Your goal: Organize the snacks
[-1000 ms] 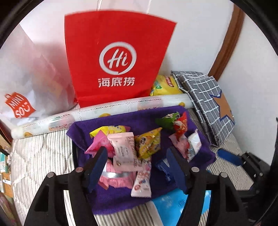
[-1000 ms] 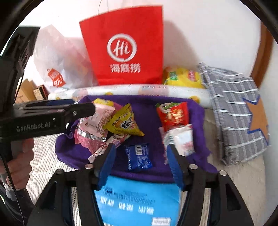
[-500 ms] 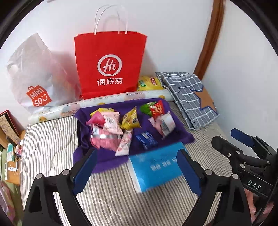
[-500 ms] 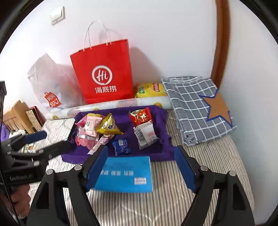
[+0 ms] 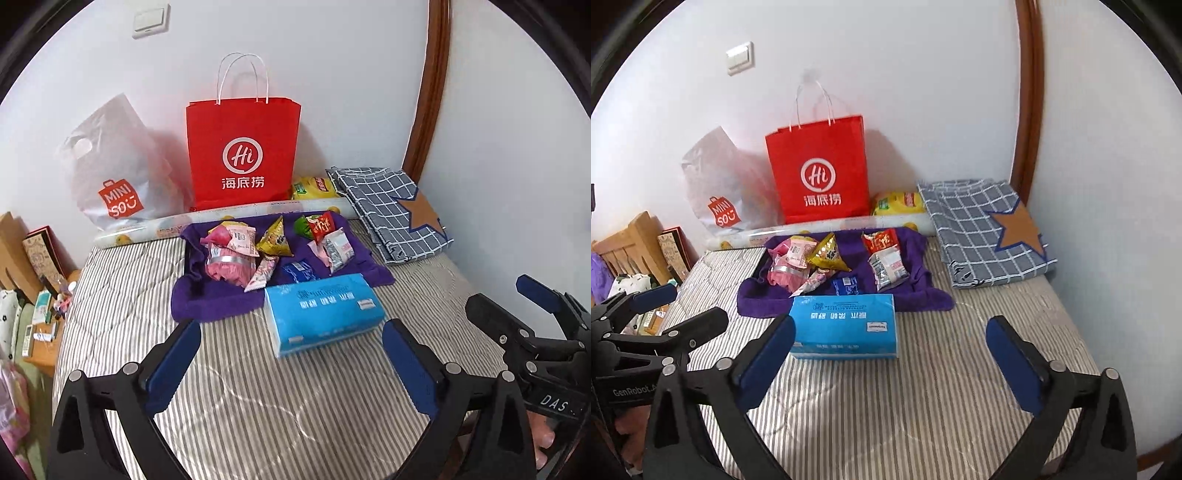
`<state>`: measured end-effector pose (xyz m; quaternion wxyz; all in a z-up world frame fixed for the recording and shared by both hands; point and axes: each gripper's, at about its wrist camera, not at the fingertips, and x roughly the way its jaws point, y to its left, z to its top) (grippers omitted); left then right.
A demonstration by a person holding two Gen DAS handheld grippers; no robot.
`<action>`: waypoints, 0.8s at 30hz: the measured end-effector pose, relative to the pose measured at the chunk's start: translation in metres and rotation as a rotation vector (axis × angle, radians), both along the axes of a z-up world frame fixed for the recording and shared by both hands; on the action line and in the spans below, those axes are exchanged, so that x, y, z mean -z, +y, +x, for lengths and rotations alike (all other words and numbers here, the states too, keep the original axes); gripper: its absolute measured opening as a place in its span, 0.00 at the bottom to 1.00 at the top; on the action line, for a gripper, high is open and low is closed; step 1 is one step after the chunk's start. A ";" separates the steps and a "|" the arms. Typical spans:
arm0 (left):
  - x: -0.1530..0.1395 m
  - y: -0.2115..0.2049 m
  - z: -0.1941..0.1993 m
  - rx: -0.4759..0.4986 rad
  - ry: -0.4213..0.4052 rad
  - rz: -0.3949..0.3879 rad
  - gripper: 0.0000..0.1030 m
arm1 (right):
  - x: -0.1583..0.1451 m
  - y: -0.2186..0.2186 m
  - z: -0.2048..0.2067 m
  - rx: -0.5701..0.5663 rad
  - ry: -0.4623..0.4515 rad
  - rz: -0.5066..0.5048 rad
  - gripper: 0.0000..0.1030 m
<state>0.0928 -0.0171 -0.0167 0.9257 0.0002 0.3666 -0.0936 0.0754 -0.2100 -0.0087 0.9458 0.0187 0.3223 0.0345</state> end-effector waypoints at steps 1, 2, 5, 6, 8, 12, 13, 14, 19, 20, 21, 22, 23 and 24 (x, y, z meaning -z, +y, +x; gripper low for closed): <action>0.000 -0.001 -0.007 0.001 -0.002 -0.003 0.97 | 0.000 -0.001 -0.004 0.000 -0.001 0.000 1.00; 0.000 -0.002 -0.011 0.001 -0.003 -0.005 0.97 | -0.001 -0.002 -0.009 -0.001 -0.001 0.001 1.00; 0.001 -0.004 -0.026 0.000 -0.011 -0.013 0.97 | -0.002 -0.005 -0.026 -0.006 -0.004 0.005 1.00; 0.001 -0.004 -0.031 -0.001 -0.015 -0.015 0.97 | -0.003 -0.005 -0.030 -0.005 -0.007 0.002 1.00; 0.000 -0.004 -0.038 -0.006 -0.020 -0.015 0.97 | -0.005 -0.005 -0.040 -0.002 -0.019 -0.010 1.00; -0.003 -0.004 -0.055 -0.015 -0.044 -0.009 0.97 | -0.006 -0.008 -0.053 0.018 -0.031 -0.018 1.00; -0.003 -0.002 -0.058 -0.021 -0.049 -0.007 0.97 | -0.005 -0.009 -0.055 0.023 -0.033 -0.017 1.00; -0.003 -0.002 -0.060 -0.024 -0.051 -0.007 0.97 | -0.005 -0.009 -0.059 0.025 -0.037 -0.013 1.00; -0.004 0.000 -0.067 -0.030 -0.061 -0.003 0.97 | -0.009 -0.010 -0.070 0.017 -0.058 -0.005 1.00; -0.004 0.000 -0.067 -0.031 -0.063 -0.003 0.97 | -0.009 -0.010 -0.071 0.018 -0.059 -0.004 1.00; -0.004 0.000 -0.068 -0.033 -0.064 -0.002 0.97 | -0.009 -0.010 -0.073 0.016 -0.060 -0.002 1.00; -0.004 0.000 -0.068 -0.033 -0.062 0.000 0.97 | -0.009 -0.011 -0.073 0.015 -0.061 0.000 1.00; -0.003 0.000 -0.068 -0.033 -0.061 0.000 0.97 | -0.009 -0.012 -0.074 0.016 -0.061 0.000 1.00; -0.003 0.000 -0.069 -0.033 -0.061 -0.001 0.97 | -0.008 -0.012 -0.074 0.017 -0.059 -0.002 1.00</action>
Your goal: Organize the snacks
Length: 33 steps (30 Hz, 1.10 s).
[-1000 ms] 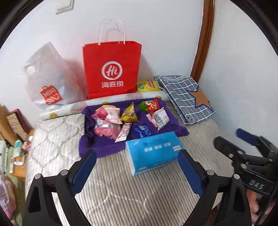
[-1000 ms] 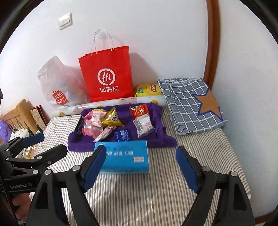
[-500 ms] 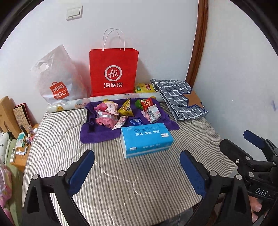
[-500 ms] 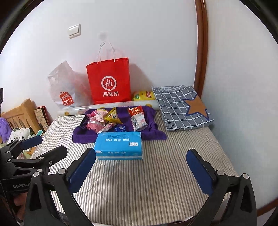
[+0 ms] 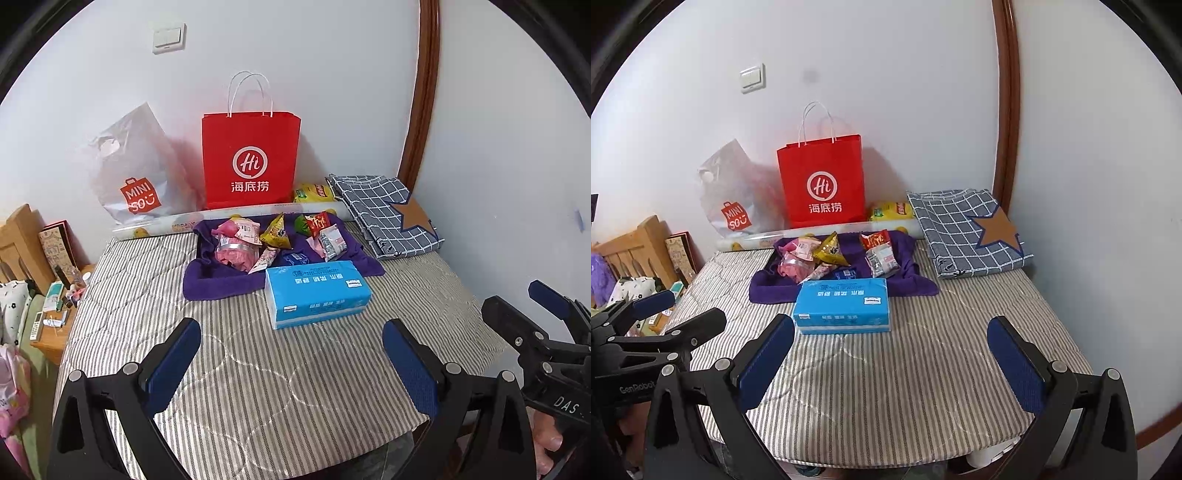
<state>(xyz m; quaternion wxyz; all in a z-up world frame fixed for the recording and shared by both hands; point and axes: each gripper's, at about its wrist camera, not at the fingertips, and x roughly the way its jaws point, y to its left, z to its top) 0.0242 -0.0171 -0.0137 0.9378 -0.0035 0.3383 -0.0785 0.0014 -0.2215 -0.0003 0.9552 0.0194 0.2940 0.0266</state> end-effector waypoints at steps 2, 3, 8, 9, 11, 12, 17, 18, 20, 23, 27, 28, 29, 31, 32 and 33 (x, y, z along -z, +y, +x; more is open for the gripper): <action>0.000 -0.001 -0.001 0.001 0.000 0.000 0.97 | 0.000 0.000 -0.002 -0.001 -0.001 -0.005 1.00; 0.000 -0.001 -0.002 0.002 0.000 0.001 0.97 | 0.000 0.000 -0.002 -0.001 -0.002 -0.006 1.00; 0.000 -0.002 -0.002 0.002 -0.001 0.002 0.97 | 0.002 -0.001 -0.003 0.001 -0.002 -0.002 1.00; 0.000 -0.003 -0.003 0.003 -0.001 0.002 0.97 | 0.002 -0.001 -0.003 0.001 -0.002 -0.003 1.00; 0.000 -0.004 -0.003 0.003 0.000 0.004 0.97 | 0.002 -0.001 -0.004 0.001 -0.002 -0.001 1.00; 0.001 -0.004 -0.003 0.002 0.000 0.005 0.97 | 0.002 -0.001 -0.004 0.002 -0.001 -0.002 1.00; 0.001 -0.004 -0.004 0.001 0.000 0.005 0.97 | 0.002 -0.002 -0.005 0.004 -0.001 0.000 1.00; 0.001 -0.004 -0.004 0.002 -0.001 0.005 0.97 | 0.002 -0.002 -0.006 0.005 -0.001 -0.001 1.00; 0.001 -0.004 -0.004 0.002 0.000 0.005 0.97 | 0.002 -0.002 -0.006 0.007 0.000 0.000 1.00; 0.001 -0.004 -0.004 0.002 0.000 0.005 0.97 | 0.002 -0.003 -0.006 0.006 -0.001 0.001 1.00; 0.001 -0.003 -0.004 0.001 -0.001 0.005 0.97 | 0.002 -0.003 -0.006 0.005 -0.001 0.000 1.00; 0.001 -0.003 -0.004 0.002 -0.001 0.004 0.97 | 0.002 -0.002 -0.006 0.005 0.000 -0.001 1.00; 0.001 -0.003 -0.004 0.002 -0.002 0.005 0.97 | 0.002 -0.002 -0.006 0.005 0.000 -0.001 1.00; 0.000 -0.003 -0.004 0.002 -0.003 0.006 0.97 | 0.002 -0.003 -0.007 0.004 -0.002 0.001 1.00; 0.000 -0.003 -0.004 0.002 -0.001 0.005 0.97 | 0.002 -0.003 -0.007 0.003 -0.003 0.001 1.00; 0.000 -0.003 -0.004 0.002 -0.002 0.005 0.97 | 0.002 -0.002 -0.007 0.003 -0.003 0.001 1.00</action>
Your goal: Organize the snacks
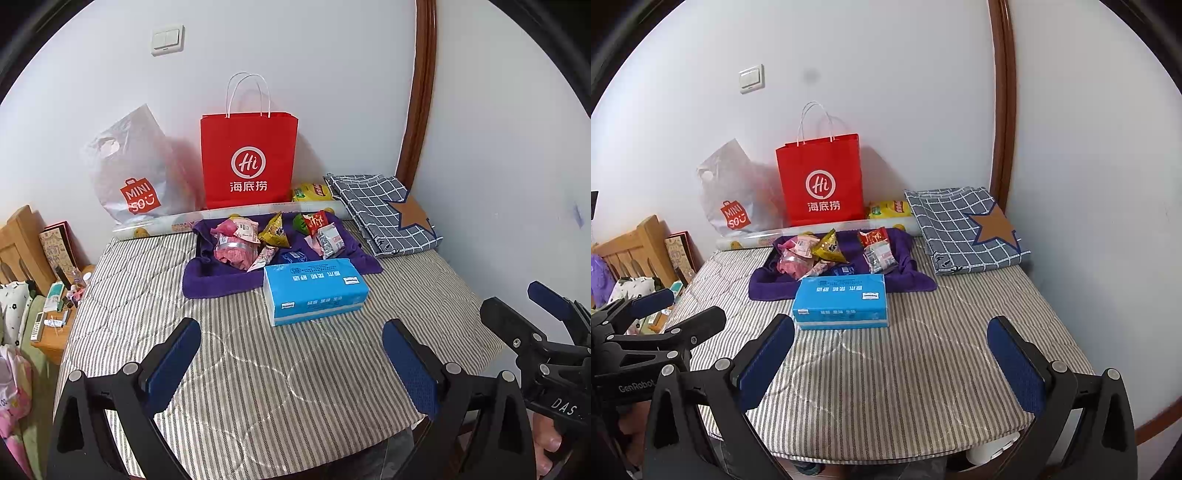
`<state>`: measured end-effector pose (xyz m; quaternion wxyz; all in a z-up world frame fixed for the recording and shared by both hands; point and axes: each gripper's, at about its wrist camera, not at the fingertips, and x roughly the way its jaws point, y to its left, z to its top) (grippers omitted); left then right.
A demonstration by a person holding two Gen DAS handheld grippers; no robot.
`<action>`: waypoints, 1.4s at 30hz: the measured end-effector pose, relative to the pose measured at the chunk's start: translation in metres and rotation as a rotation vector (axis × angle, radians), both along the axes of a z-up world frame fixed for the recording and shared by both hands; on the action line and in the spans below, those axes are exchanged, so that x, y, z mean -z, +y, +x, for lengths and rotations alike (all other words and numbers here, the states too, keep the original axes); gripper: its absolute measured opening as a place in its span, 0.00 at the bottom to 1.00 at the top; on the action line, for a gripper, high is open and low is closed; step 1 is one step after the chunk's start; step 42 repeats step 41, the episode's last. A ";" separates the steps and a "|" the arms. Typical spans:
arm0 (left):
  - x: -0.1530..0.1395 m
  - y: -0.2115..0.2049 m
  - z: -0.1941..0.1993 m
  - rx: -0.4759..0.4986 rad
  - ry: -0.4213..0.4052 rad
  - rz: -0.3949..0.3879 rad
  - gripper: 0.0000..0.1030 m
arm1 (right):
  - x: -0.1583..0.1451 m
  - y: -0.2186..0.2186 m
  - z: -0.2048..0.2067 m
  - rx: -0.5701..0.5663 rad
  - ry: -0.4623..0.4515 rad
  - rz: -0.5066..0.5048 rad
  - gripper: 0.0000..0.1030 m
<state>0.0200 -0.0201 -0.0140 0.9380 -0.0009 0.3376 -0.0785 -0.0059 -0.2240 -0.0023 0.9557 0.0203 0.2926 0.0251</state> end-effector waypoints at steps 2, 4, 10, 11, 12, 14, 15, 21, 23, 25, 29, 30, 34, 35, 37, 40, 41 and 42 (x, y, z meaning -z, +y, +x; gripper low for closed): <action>0.000 0.000 -0.001 -0.001 -0.002 0.001 0.97 | 0.000 0.000 0.000 0.001 0.000 0.000 1.00; 0.000 0.000 -0.001 -0.001 -0.002 0.000 0.97 | 0.000 0.000 0.000 -0.001 0.000 0.001 1.00; 0.000 0.000 -0.002 -0.002 -0.001 0.003 0.97 | 0.001 0.000 0.000 0.000 -0.001 0.001 1.00; 0.000 0.000 -0.002 -0.001 -0.002 0.003 0.97 | 0.001 0.000 0.000 -0.001 -0.002 0.000 1.00; 0.000 0.000 -0.002 -0.002 -0.001 0.003 0.97 | 0.001 0.000 0.000 -0.001 -0.002 0.000 1.00; 0.000 -0.001 -0.002 -0.002 0.000 0.005 0.97 | 0.001 0.001 0.000 0.000 -0.003 0.001 1.00; 0.000 -0.001 -0.003 -0.002 -0.001 0.004 0.97 | 0.001 0.001 0.000 0.000 -0.003 0.001 1.00; 0.001 -0.002 -0.003 0.002 -0.001 0.005 0.97 | 0.001 0.000 -0.002 0.005 -0.006 0.005 1.00; 0.001 -0.002 -0.003 0.002 -0.001 0.006 0.97 | 0.001 0.000 -0.003 0.005 -0.006 0.006 1.00; 0.001 -0.002 -0.003 0.002 -0.001 0.005 0.97 | 0.001 0.000 -0.003 0.005 -0.006 0.006 1.00; 0.001 -0.002 -0.003 0.003 0.000 0.005 0.97 | 0.000 0.000 -0.003 0.005 -0.007 0.006 1.00; 0.001 -0.002 -0.003 0.002 -0.001 0.006 0.97 | 0.001 0.000 -0.003 0.004 -0.008 0.006 1.00; 0.003 -0.002 -0.002 0.006 0.004 0.005 0.97 | 0.001 0.000 -0.003 0.002 -0.013 0.001 1.00; 0.004 -0.002 -0.001 0.007 0.005 0.005 0.97 | 0.000 0.001 -0.003 0.001 -0.015 -0.001 1.00; 0.004 -0.002 0.000 0.007 0.005 0.007 0.97 | 0.001 0.002 -0.003 0.001 -0.017 -0.004 1.00; 0.006 -0.001 0.001 -0.002 0.006 0.015 0.97 | 0.003 0.003 -0.001 -0.004 -0.014 -0.007 1.00; 0.007 0.000 0.002 -0.001 0.007 0.017 0.97 | 0.004 0.004 0.000 -0.005 -0.013 -0.008 1.00; 0.007 0.000 0.002 -0.001 0.007 0.017 0.97 | 0.004 0.004 0.000 -0.005 -0.013 -0.008 1.00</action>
